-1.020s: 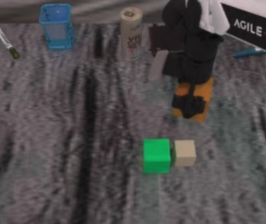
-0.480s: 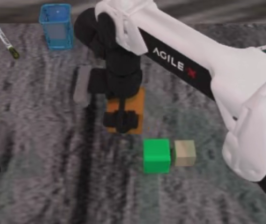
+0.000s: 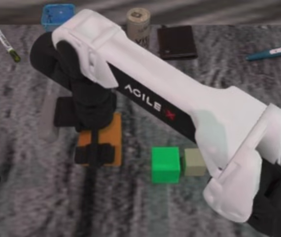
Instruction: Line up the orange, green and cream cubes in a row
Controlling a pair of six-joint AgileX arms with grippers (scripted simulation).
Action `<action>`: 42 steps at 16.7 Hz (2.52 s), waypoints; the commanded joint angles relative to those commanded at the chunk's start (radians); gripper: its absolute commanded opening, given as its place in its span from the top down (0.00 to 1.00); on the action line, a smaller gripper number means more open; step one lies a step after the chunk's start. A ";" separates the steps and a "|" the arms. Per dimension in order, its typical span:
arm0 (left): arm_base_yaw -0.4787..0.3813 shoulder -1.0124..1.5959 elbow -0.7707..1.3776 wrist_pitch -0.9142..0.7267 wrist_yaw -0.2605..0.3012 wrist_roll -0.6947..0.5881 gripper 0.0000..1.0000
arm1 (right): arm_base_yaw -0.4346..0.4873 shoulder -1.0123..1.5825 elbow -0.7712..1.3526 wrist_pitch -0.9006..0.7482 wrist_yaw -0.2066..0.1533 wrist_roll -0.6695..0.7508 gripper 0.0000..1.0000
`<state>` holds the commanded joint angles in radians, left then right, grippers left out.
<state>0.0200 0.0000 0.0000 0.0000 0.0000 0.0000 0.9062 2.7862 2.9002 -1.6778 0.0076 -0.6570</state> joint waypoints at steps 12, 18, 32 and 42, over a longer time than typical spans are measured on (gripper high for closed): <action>0.000 0.000 0.000 0.000 0.000 0.000 0.00 | 0.003 0.259 0.356 -0.095 0.003 -0.004 1.00; 0.000 0.000 0.000 0.000 0.000 0.000 0.00 | -0.002 0.381 0.512 -0.136 0.006 0.000 1.00; 0.000 0.000 0.000 0.000 0.000 0.000 0.00 | -0.002 0.381 0.512 -0.136 0.006 0.000 0.17; 0.000 0.000 0.000 0.000 0.000 0.000 0.00 | -0.002 0.381 0.512 -0.136 0.006 0.000 0.00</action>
<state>0.0200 0.0000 0.0000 0.0000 0.0000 0.0000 0.9046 3.1676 3.4123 -1.8140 0.0140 -0.6565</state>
